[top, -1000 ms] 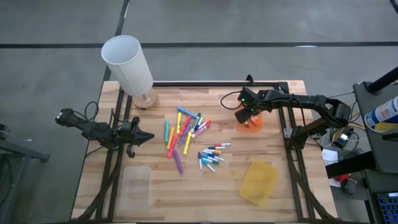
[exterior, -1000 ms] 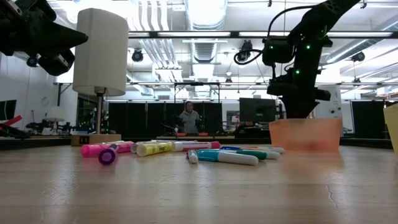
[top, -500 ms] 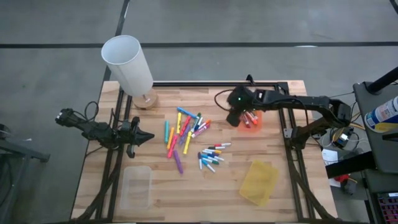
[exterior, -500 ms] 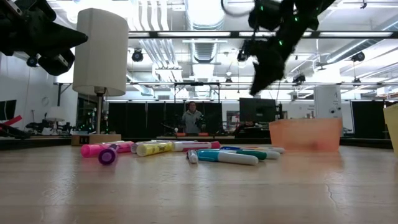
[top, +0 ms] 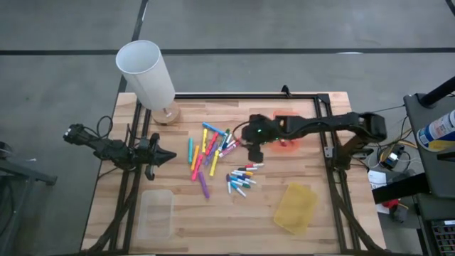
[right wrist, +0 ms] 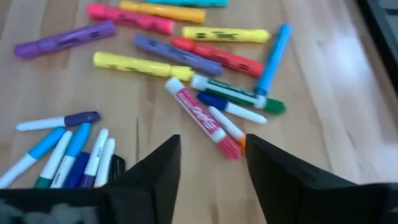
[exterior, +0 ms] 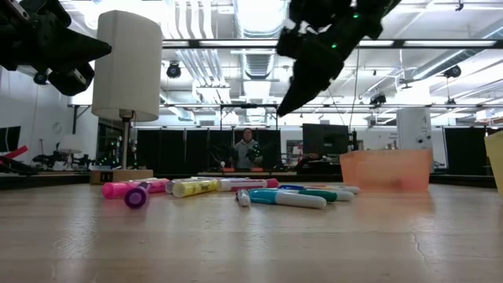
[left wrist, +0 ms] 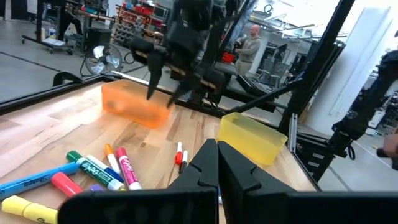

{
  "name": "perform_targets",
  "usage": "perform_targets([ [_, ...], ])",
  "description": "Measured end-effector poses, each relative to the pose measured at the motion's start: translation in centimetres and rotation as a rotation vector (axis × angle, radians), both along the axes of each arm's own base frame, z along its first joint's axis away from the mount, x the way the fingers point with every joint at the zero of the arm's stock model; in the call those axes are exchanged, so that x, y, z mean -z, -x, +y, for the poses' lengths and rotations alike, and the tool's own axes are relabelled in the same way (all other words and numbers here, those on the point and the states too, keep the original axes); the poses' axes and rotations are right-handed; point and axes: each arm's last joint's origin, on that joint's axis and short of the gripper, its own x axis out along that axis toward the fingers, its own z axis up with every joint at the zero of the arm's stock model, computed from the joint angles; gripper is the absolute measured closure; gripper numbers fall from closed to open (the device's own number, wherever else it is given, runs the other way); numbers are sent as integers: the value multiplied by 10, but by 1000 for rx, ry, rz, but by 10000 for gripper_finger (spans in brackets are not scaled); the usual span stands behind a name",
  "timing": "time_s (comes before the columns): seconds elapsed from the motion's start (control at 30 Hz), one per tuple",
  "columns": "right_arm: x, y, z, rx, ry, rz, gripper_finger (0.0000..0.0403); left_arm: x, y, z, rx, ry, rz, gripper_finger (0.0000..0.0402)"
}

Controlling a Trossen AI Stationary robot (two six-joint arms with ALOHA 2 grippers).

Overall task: Pick & Place Markers
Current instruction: Put the pink eraser marker into the orange bin

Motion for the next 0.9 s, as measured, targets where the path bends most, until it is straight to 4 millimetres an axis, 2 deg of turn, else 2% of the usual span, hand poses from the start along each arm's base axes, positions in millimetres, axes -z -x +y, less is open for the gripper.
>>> perform_targets([
  [0.17,8,-32,0,-45,34,40,192,0,0,0,-1,3,0,402],
  [0.5,28,-75,-6,-148,91,153,209,0,0,0,-2,9,2,402],
  [0.67,43,-87,-8,-174,92,226,211,1,0,0,-2,6,7,402],
  [0.9,67,-92,-8,-221,103,301,216,1,0,0,-2,4,12,402],
])
